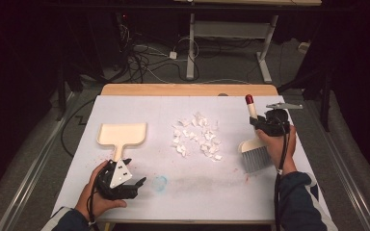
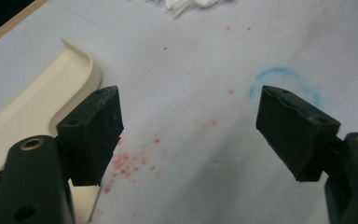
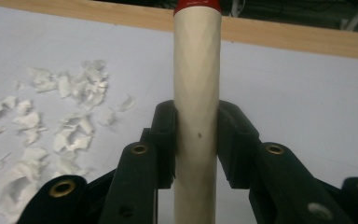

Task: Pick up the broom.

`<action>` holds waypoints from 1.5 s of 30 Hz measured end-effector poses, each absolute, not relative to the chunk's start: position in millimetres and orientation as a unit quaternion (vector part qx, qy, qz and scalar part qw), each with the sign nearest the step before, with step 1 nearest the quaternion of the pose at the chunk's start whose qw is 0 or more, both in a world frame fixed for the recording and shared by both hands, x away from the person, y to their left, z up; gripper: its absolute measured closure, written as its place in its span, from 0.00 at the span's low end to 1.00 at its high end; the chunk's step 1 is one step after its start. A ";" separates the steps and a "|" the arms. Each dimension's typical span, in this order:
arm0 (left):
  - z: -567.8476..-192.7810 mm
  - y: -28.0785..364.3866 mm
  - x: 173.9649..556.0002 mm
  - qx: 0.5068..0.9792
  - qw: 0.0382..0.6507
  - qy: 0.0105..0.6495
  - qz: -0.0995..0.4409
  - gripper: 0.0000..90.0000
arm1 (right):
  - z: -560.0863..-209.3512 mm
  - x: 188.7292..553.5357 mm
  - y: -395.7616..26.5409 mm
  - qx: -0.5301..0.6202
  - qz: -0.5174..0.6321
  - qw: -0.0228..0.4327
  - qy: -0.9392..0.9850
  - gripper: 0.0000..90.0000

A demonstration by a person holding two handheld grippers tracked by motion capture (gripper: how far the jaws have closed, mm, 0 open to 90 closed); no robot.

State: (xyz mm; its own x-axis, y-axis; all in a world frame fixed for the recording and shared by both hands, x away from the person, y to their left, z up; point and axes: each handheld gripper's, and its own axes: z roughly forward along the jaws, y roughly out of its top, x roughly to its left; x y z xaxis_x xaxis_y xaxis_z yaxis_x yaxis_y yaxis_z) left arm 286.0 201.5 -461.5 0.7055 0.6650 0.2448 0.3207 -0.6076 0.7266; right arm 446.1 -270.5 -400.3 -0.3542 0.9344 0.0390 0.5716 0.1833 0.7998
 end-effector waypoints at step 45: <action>-408.0 57.4 323.8 0.826 0.488 0.251 0.127 0.72 | -347.9 317.8 -151.9 0.328 0.524 0.283 0.733 0.78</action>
State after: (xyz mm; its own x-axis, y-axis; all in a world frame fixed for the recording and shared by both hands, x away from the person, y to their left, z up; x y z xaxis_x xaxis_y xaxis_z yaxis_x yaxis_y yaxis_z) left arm 323.8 57.4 -408.0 0.8420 0.5383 -0.0356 0.2909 -0.3975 0.8703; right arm 317.8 -151.9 -347.9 -0.6248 0.7775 -0.0706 0.1847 0.2351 0.9542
